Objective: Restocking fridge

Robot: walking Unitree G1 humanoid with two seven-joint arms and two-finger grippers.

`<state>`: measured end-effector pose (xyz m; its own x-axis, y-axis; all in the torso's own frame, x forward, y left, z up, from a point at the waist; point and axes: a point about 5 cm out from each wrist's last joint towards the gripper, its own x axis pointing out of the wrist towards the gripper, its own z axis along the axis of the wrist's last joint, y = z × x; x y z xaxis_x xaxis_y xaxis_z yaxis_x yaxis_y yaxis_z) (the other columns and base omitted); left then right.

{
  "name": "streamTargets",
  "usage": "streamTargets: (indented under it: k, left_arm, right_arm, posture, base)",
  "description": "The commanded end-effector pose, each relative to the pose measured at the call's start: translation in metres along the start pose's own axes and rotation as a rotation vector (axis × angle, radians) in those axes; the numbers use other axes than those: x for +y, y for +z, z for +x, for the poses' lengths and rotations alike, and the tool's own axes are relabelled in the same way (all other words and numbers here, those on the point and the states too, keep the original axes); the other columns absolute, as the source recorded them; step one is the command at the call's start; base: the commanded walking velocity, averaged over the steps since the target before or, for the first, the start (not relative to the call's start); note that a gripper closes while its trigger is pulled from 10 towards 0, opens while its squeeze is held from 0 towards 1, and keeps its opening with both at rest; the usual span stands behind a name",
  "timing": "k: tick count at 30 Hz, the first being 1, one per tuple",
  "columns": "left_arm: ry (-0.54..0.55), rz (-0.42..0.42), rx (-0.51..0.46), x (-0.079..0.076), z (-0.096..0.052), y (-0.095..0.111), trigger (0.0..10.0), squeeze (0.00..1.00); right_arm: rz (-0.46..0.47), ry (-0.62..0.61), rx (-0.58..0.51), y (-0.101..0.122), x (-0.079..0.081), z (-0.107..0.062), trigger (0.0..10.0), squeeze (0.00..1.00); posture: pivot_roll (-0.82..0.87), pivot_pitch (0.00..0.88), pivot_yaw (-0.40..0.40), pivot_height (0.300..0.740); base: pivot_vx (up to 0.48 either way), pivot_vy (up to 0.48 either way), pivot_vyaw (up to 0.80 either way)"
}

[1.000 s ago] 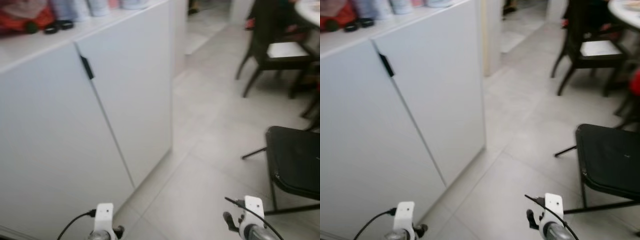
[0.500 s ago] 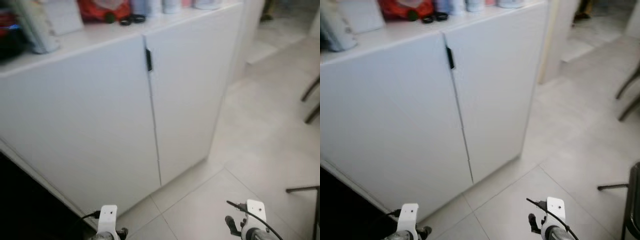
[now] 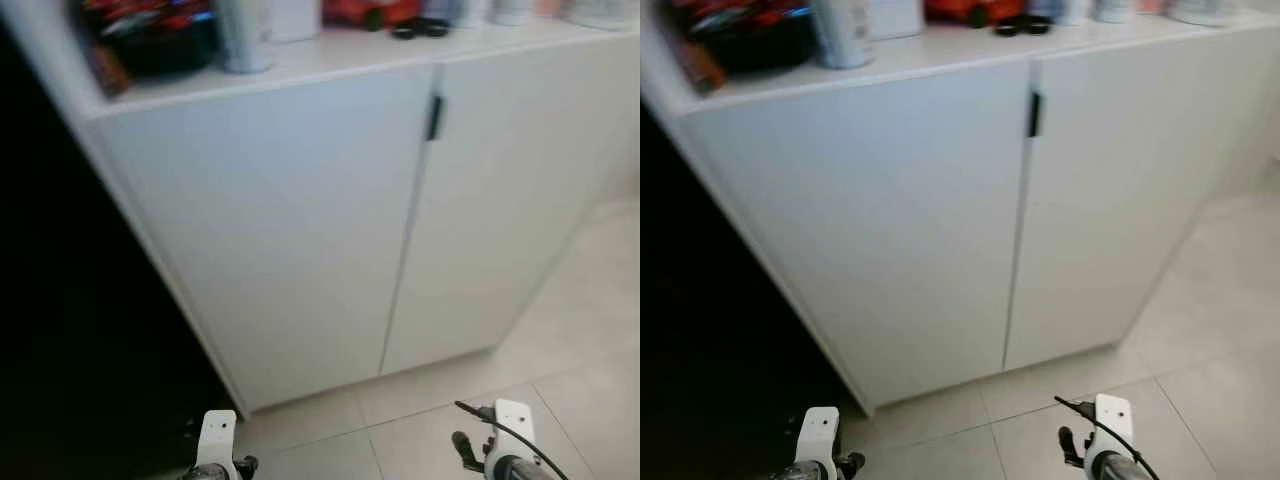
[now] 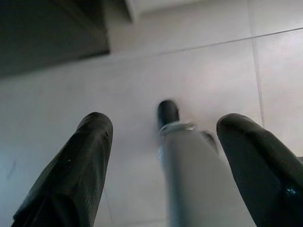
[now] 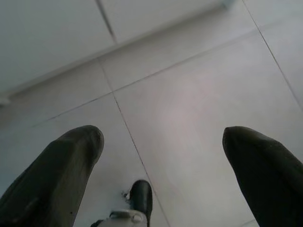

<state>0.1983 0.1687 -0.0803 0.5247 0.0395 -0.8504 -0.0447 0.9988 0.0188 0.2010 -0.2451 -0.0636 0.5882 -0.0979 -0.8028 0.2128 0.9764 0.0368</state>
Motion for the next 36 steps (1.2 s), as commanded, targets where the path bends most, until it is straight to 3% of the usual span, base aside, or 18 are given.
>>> streamTargets:
  k: [1,5,9,18,27,36]
  left_arm:
    - [0.000,0.001,0.014,0.0013,-0.0001,-0.0019,10.0,0.00]
    - [0.000,0.004,0.015,0.0013,-0.0001,-0.0023,10.0,0.00]
    - [0.000,0.006,0.019,0.0014,-0.0001,-0.0030,10.0,0.00]
    - [-0.003,0.001,0.022,0.0015,-0.0002,-0.0040,10.0,0.00]
    - [-0.003,0.004,0.024,0.0015,-0.0002,-0.0039,10.0,0.00]
    - [-0.005,0.000,0.024,0.0012,-0.0002,-0.0037,10.0,0.00]
  right_arm:
    - [-0.002,0.006,0.013,-0.0053,0.0013,-0.0003,10.0,0.00]
    - [-0.003,0.007,0.014,-0.0060,0.0013,-0.0004,10.0,0.00]
    - [0.046,-0.007,0.020,-0.0083,0.0011,-0.0005,10.0,0.00]
    - [0.063,-0.003,0.014,-0.0090,0.0017,-0.0006,10.0,0.00]
    - [0.018,-0.015,0.002,-0.0066,0.0003,-0.0006,10.0,0.00]
    - [0.021,-0.021,0.006,-0.0067,-0.0001,-0.0006,10.0,0.00]
  posture:
    - [-0.18,0.000,0.036,0.740]
    - [-0.18,0.000,0.035,0.740]
    - [-0.18,0.000,0.036,0.740]
    - [-0.18,0.000,0.038,0.740]
    - [-0.18,0.000,0.038,0.740]
    - [-0.18,0.000,0.037,0.740]
  base:
    - [0.000,0.000,0.80]
    - [0.000,0.000,0.80]
    - [0.000,0.000,0.00]
    - [0.000,0.000,0.00]
    - [0.000,0.000,0.00]
    - [0.000,0.000,0.60]
